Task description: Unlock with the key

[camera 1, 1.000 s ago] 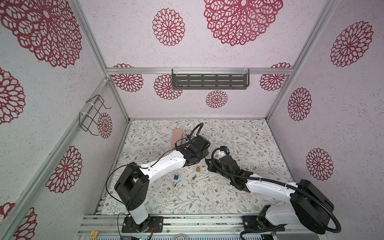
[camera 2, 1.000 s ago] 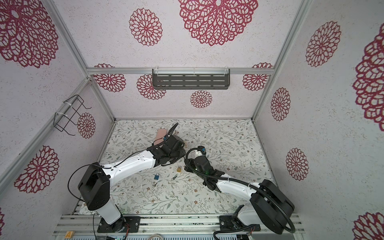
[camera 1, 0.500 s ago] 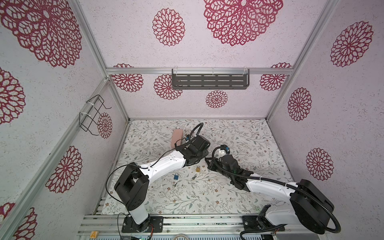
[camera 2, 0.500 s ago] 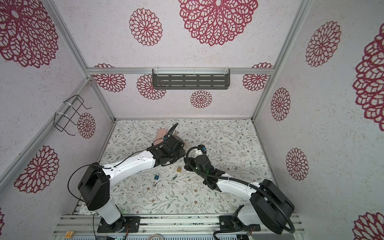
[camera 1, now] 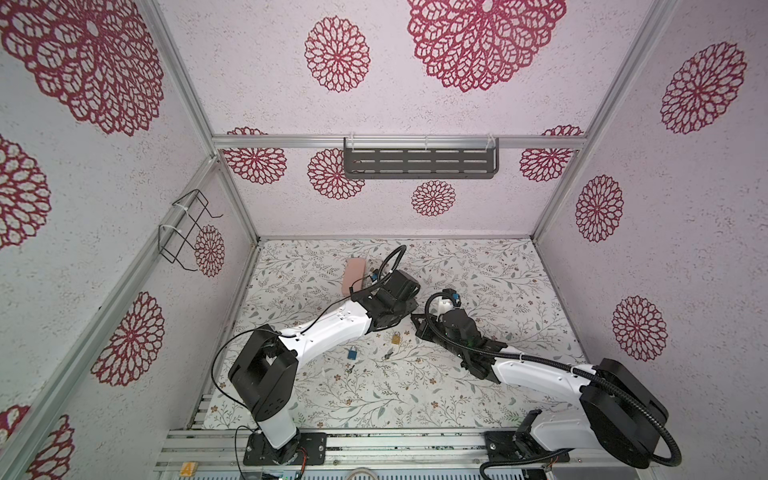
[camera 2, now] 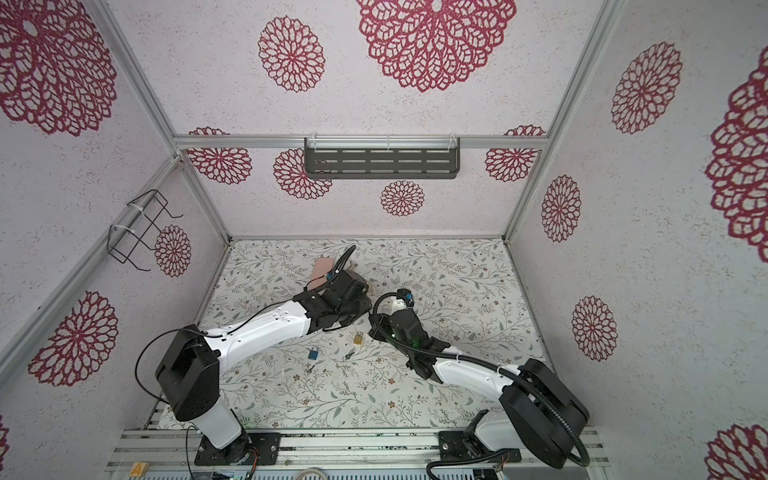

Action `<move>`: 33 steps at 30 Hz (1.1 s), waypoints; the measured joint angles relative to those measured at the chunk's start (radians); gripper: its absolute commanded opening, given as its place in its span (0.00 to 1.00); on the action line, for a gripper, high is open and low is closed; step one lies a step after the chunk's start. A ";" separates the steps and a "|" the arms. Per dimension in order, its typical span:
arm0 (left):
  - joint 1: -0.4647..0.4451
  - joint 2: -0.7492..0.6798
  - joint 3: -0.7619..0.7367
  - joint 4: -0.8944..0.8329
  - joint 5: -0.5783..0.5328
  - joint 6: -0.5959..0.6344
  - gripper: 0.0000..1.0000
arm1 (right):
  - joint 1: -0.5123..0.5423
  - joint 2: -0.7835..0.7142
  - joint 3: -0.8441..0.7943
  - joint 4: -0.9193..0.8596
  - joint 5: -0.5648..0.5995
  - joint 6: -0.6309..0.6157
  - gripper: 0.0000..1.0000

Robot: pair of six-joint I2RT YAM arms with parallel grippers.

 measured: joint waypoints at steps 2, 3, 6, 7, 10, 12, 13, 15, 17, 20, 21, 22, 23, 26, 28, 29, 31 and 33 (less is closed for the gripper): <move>0.000 -0.002 0.000 0.009 0.003 -0.005 0.00 | 0.000 0.000 0.000 0.010 0.007 -0.004 0.00; 0.000 -0.004 0.000 0.011 0.003 -0.007 0.00 | 0.000 0.000 0.000 0.013 0.009 -0.006 0.00; -0.003 -0.010 0.000 0.010 0.006 -0.010 0.00 | 0.000 0.000 0.000 0.027 0.013 -0.014 0.00; -0.006 -0.012 0.000 0.010 0.004 -0.009 0.00 | 0.000 0.000 0.000 0.034 0.013 -0.018 0.00; -0.010 -0.021 0.000 0.006 -0.009 -0.007 0.00 | 0.000 0.000 0.003 0.045 0.013 -0.031 0.00; -0.010 -0.024 0.000 0.006 -0.013 -0.005 0.00 | 0.000 0.001 0.008 0.044 0.011 -0.039 0.00; -0.010 -0.026 0.000 0.005 -0.010 -0.005 0.00 | 0.000 0.002 0.010 0.045 0.010 -0.041 0.00; -0.013 -0.032 0.000 0.004 -0.008 -0.003 0.00 | -0.002 0.004 0.019 0.045 0.010 -0.048 0.00; -0.018 -0.040 0.000 0.002 -0.008 0.000 0.00 | -0.002 0.006 0.035 0.037 0.009 -0.050 0.00; -0.019 -0.056 0.000 -0.003 -0.028 0.003 0.00 | -0.004 0.010 0.063 0.019 0.008 -0.056 0.00; -0.020 -0.061 0.001 -0.007 -0.035 0.005 0.00 | -0.005 0.011 0.074 0.009 0.007 -0.056 0.00; -0.020 -0.066 0.001 -0.010 -0.039 0.005 0.00 | -0.005 0.011 0.079 0.006 0.006 -0.056 0.00; -0.020 -0.068 0.001 -0.012 -0.042 0.005 0.00 | -0.005 0.011 0.080 0.006 0.005 -0.056 0.00; -0.023 -0.069 0.000 -0.016 -0.047 0.006 0.00 | -0.006 0.011 0.081 0.006 -0.004 -0.053 0.00; -0.023 -0.070 0.000 -0.018 -0.047 0.006 0.00 | -0.010 0.011 0.082 0.004 -0.019 -0.045 0.00; -0.023 -0.070 0.000 -0.018 -0.048 0.006 0.00 | -0.011 0.011 0.084 0.000 -0.024 -0.043 0.00; -0.023 -0.071 -0.001 -0.018 -0.048 0.006 0.00 | -0.014 0.011 0.087 -0.005 -0.037 -0.031 0.00; -0.023 -0.078 -0.006 -0.018 -0.050 0.006 0.00 | -0.019 0.011 0.087 -0.005 -0.050 -0.020 0.00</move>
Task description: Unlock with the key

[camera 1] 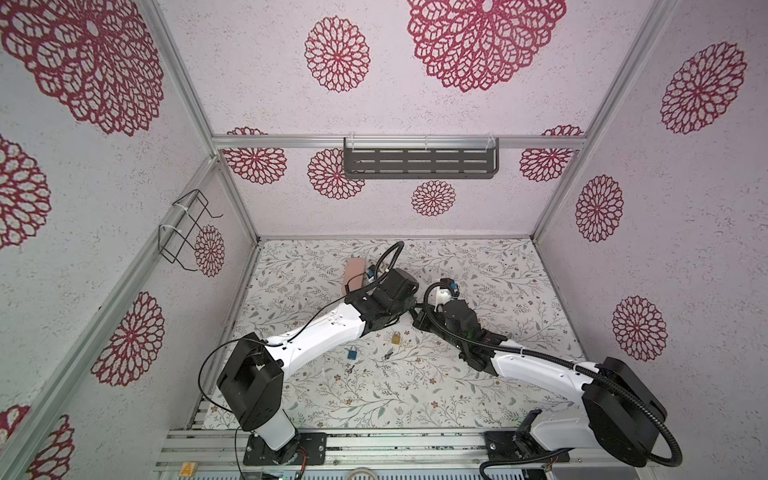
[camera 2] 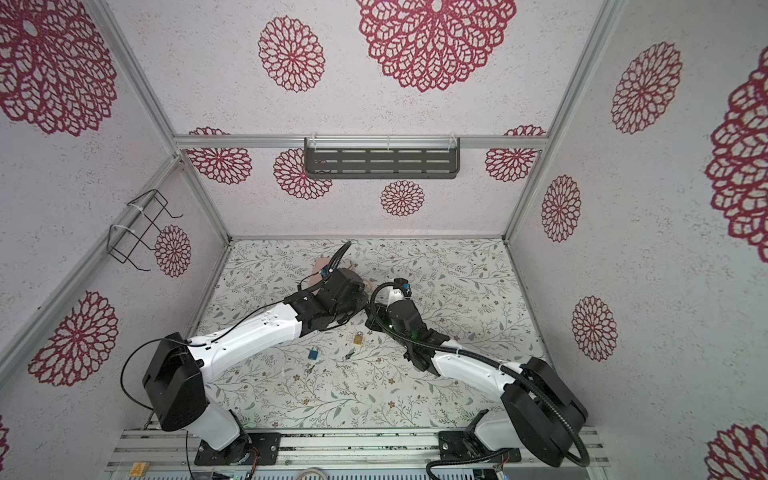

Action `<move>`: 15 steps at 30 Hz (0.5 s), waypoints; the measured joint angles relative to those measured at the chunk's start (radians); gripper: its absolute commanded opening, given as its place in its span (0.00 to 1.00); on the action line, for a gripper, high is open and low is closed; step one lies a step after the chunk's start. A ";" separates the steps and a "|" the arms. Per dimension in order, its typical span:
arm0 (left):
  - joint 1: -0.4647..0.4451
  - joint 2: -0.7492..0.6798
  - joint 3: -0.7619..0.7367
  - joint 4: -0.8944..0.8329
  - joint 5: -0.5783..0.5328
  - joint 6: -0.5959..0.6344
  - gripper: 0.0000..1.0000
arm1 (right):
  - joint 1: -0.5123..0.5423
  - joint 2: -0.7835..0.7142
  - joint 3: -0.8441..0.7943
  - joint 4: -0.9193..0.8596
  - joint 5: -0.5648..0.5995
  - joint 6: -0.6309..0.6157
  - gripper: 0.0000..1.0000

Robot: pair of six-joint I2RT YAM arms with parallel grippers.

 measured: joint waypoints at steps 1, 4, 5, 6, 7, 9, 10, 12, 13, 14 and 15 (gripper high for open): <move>0.000 -0.006 -0.005 0.000 -0.002 0.000 0.00 | -0.001 0.000 0.000 0.002 -0.010 0.004 0.00; 0.000 -0.024 -0.017 -0.002 -0.005 0.000 0.00 | -0.003 0.000 0.000 0.010 -0.037 0.019 0.00; 0.000 -0.029 -0.021 -0.001 -0.007 0.000 0.00 | -0.004 -0.002 0.000 0.011 -0.043 0.024 0.00; 0.000 -0.036 -0.028 0.002 -0.007 0.000 0.00 | -0.005 -0.003 0.000 0.012 -0.052 0.028 0.00; 0.000 -0.041 -0.032 0.002 -0.007 0.000 0.00 | -0.006 -0.005 0.000 0.012 -0.060 0.034 0.00; 0.000 -0.058 -0.048 0.009 -0.006 0.001 0.00 | -0.007 -0.009 0.000 0.013 -0.079 0.044 0.00; 0.000 -0.066 -0.055 0.011 -0.006 0.001 0.00 | -0.008 -0.010 0.000 0.013 -0.088 0.047 0.00; 0.001 -0.077 -0.068 0.020 0.001 0.003 0.00 | -0.008 -0.018 -0.006 0.015 -0.102 0.052 0.00; 0.002 -0.080 -0.072 0.025 0.008 0.004 0.00 | -0.009 -0.023 -0.011 0.018 -0.106 0.053 0.00; 0.002 -0.083 -0.077 0.029 0.017 0.004 0.00 | -0.011 -0.030 -0.020 0.019 -0.114 0.054 0.00; 0.002 -0.085 -0.080 0.032 0.026 0.004 0.00 | -0.013 -0.037 -0.029 0.023 -0.122 0.057 0.00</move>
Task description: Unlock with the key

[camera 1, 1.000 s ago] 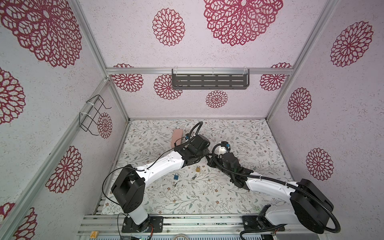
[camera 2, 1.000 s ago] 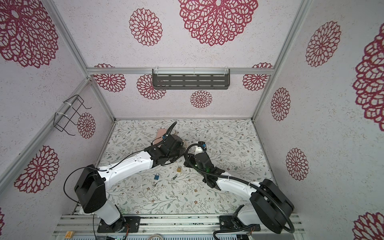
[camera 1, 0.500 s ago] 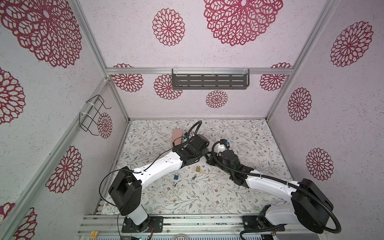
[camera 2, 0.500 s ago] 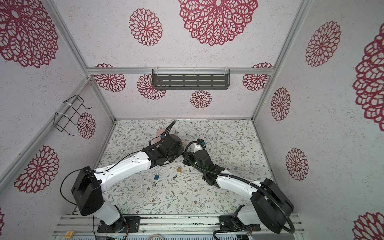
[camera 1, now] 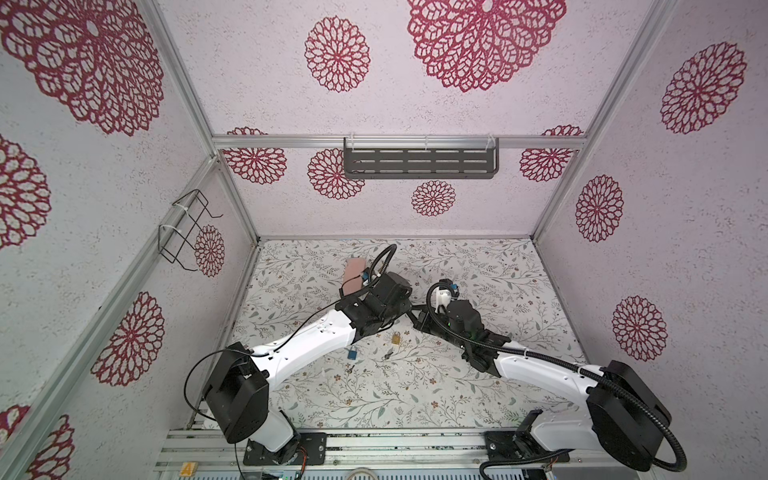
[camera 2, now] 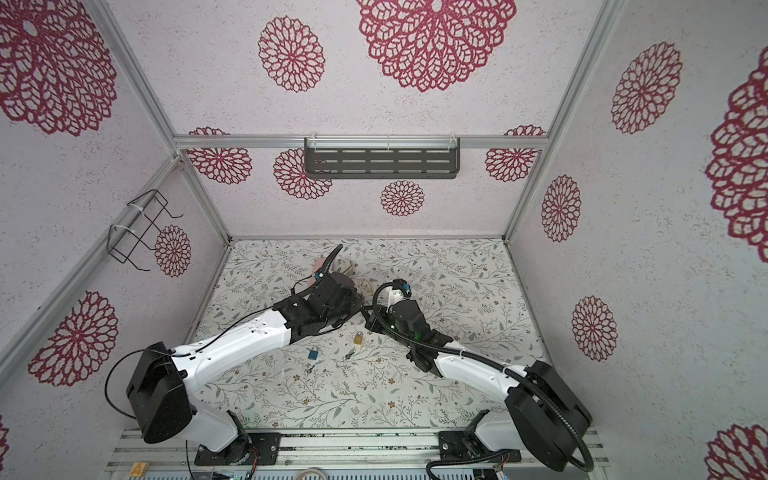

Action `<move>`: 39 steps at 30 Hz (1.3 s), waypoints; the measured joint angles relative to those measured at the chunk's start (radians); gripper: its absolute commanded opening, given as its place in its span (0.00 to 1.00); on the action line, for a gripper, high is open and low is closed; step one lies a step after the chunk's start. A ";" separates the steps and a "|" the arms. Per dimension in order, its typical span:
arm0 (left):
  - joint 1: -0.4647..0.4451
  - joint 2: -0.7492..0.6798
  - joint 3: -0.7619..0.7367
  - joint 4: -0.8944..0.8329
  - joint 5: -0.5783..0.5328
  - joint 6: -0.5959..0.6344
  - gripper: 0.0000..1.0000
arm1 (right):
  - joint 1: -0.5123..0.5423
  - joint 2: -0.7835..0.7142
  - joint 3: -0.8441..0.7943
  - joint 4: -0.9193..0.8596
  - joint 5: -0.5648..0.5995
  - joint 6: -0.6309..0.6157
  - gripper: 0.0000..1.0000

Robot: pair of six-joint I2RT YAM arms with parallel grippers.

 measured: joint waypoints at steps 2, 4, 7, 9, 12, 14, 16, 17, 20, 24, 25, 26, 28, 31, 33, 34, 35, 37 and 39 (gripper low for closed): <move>0.000 -0.002 -0.006 0.008 0.018 0.000 0.00 | -0.006 -0.010 -0.014 0.008 -0.011 0.013 0.00; 0.001 -0.006 -0.021 0.026 0.030 -0.002 0.00 | -0.015 -0.013 -0.027 0.024 -0.027 0.031 0.00; 0.008 -0.032 -0.073 0.089 0.055 -0.015 0.00 | -0.024 -0.014 -0.052 0.068 -0.054 0.073 0.00; 0.017 -0.056 -0.119 0.141 0.082 -0.034 0.00 | -0.026 -0.014 -0.069 0.105 -0.066 0.113 0.00; 0.027 -0.072 -0.152 0.196 0.108 -0.054 0.00 | -0.029 -0.014 -0.086 0.151 -0.076 0.170 0.00; 0.030 -0.074 -0.156 0.214 0.113 -0.055 0.00 | -0.029 -0.014 -0.093 0.175 -0.075 0.203 0.00; 0.031 -0.082 -0.163 0.232 0.114 -0.055 0.00 | -0.031 -0.014 -0.105 0.209 -0.076 0.237 0.00; 0.033 -0.087 -0.168 0.241 0.114 -0.055 0.00 | -0.031 -0.014 -0.110 0.227 -0.075 0.253 0.00; 0.034 -0.106 -0.193 0.282 0.114 -0.060 0.00 | -0.030 -0.014 -0.120 0.266 -0.074 0.288 0.00; 0.035 -0.138 -0.231 0.332 0.109 -0.066 0.00 | -0.026 -0.014 -0.120 0.288 -0.073 0.316 0.00; 0.035 -0.144 -0.235 0.336 0.108 -0.067 0.00 | -0.025 -0.014 -0.120 0.293 -0.073 0.319 0.00; 0.035 -0.149 -0.237 0.338 0.105 -0.067 0.00 | -0.024 -0.014 -0.119 0.294 -0.074 0.319 0.00; 0.035 -0.156 -0.235 0.328 0.095 -0.063 0.00 | -0.022 -0.015 -0.109 0.285 -0.073 0.314 0.00; 0.036 -0.158 -0.212 0.296 0.080 -0.043 0.00 | -0.018 -0.027 -0.088 0.238 -0.063 0.282 0.00; 0.036 -0.158 -0.195 0.274 0.079 -0.019 0.00 | -0.015 -0.050 -0.078 0.198 -0.047 0.250 0.08; 0.035 -0.158 -0.186 0.265 0.078 -0.005 0.00 | -0.013 -0.062 -0.077 0.182 -0.043 0.236 0.13; 0.034 -0.158 -0.178 0.255 0.079 0.010 0.00 | -0.012 -0.076 -0.076 0.164 -0.036 0.217 0.20; 0.032 -0.158 -0.165 0.233 0.062 0.050 0.00 | -0.011 -0.096 -0.073 0.129 -0.018 0.183 0.27; 0.041 -0.159 -0.161 0.208 0.037 0.112 0.00 | -0.011 -0.114 -0.061 0.077 0.006 0.137 0.41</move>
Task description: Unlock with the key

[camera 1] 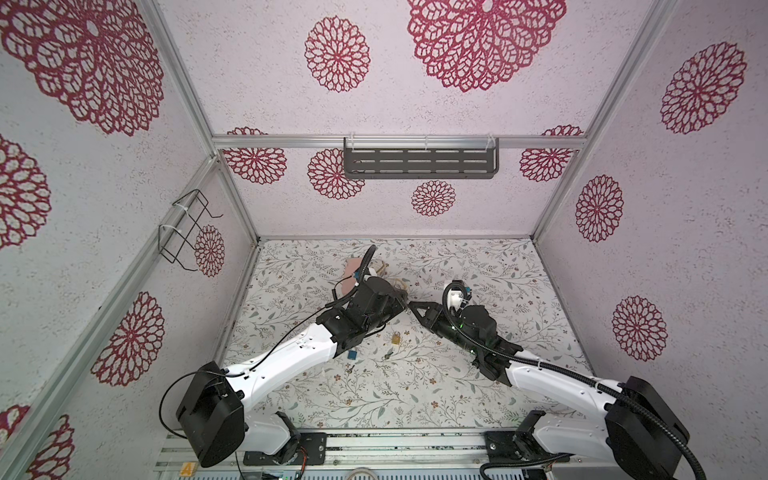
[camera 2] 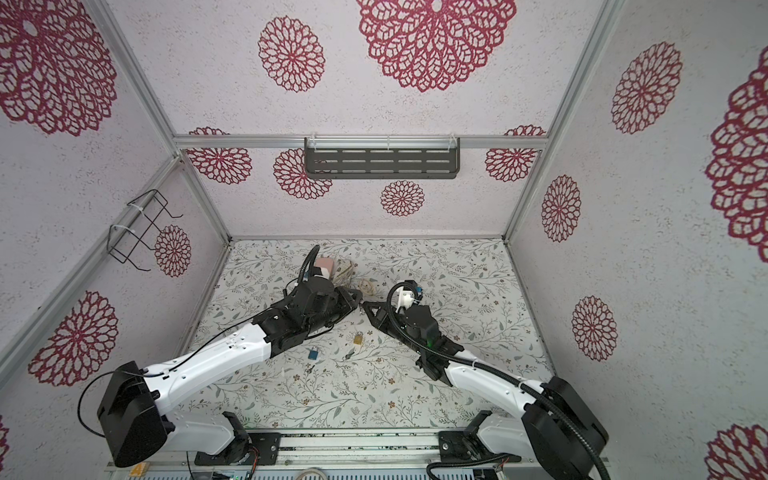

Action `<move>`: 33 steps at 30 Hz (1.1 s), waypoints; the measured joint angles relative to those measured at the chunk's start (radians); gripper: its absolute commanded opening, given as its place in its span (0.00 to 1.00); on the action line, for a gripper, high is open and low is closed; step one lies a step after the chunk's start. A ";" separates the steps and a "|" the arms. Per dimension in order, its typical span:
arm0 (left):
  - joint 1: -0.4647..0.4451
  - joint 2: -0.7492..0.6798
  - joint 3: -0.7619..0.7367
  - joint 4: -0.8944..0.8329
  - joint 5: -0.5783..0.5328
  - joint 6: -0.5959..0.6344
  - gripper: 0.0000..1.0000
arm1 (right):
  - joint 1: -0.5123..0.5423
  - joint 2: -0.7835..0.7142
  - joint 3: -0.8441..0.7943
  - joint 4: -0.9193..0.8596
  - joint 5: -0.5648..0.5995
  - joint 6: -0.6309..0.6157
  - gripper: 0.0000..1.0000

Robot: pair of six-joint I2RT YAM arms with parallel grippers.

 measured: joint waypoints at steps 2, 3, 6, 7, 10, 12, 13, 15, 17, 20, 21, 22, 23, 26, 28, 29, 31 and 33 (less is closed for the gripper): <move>0.010 -0.003 -0.002 -0.013 -0.014 0.076 0.00 | -0.001 -0.018 0.017 -0.065 0.021 -0.051 0.47; 0.015 -0.008 -0.007 -0.009 -0.023 0.124 0.00 | -0.001 -0.031 0.031 -0.113 0.035 -0.081 0.49; 0.022 -0.052 -0.072 0.046 -0.044 0.294 0.00 | -0.002 -0.074 0.067 -0.232 0.066 -0.163 0.65; 0.023 -0.071 -0.103 0.071 -0.045 0.351 0.00 | -0.003 -0.088 0.077 -0.267 0.071 -0.186 0.68; 0.023 -0.128 -0.230 0.190 -0.031 0.544 0.00 | -0.004 -0.102 0.159 -0.420 0.074 -0.279 0.73; 0.023 -0.143 -0.311 0.288 0.003 0.662 0.00 | -0.006 -0.080 0.242 -0.518 0.071 -0.338 0.76; 0.023 -0.146 -0.343 0.330 0.016 0.708 0.00 | -0.006 -0.069 0.275 -0.551 0.069 -0.359 0.77; 0.023 -0.147 -0.406 0.418 0.049 0.800 0.00 | -0.007 -0.038 0.345 -0.623 0.061 -0.409 0.79; 0.023 -0.147 -0.444 0.479 0.077 0.865 0.00 | -0.008 -0.007 0.399 -0.681 0.049 -0.443 0.80; 0.023 -0.147 -0.459 0.536 0.110 0.944 0.00 | -0.008 0.066 0.503 -0.789 0.045 -0.496 0.81; 0.022 -0.147 -0.459 0.555 0.114 0.962 0.00 | -0.008 0.089 0.533 -0.816 0.045 -0.511 0.81; 0.021 -0.147 -0.459 0.573 0.119 0.979 0.00 | -0.009 0.112 0.561 -0.838 0.044 -0.524 0.81; 0.020 -0.147 -0.459 0.587 0.122 0.991 0.00 | -0.009 0.134 0.586 -0.858 0.043 -0.537 0.81; 0.020 -0.147 -0.459 0.615 0.134 1.022 0.00 | -0.009 0.188 0.644 -0.917 0.045 -0.563 0.82; 0.019 -0.147 -0.459 0.625 0.140 1.035 0.00 | -0.009 0.221 0.679 -0.955 0.048 -0.574 0.82; 0.018 -0.147 -0.459 0.627 0.141 1.041 0.00 | -0.009 0.237 0.696 -0.970 0.049 -0.580 0.82; 0.016 -0.146 -0.459 0.627 0.143 1.052 0.00 | -0.009 0.262 0.721 -0.993 0.055 -0.591 0.82; 0.014 -0.146 -0.459 0.628 0.144 1.059 0.00 | -0.009 0.280 0.742 -1.017 0.068 -0.600 0.82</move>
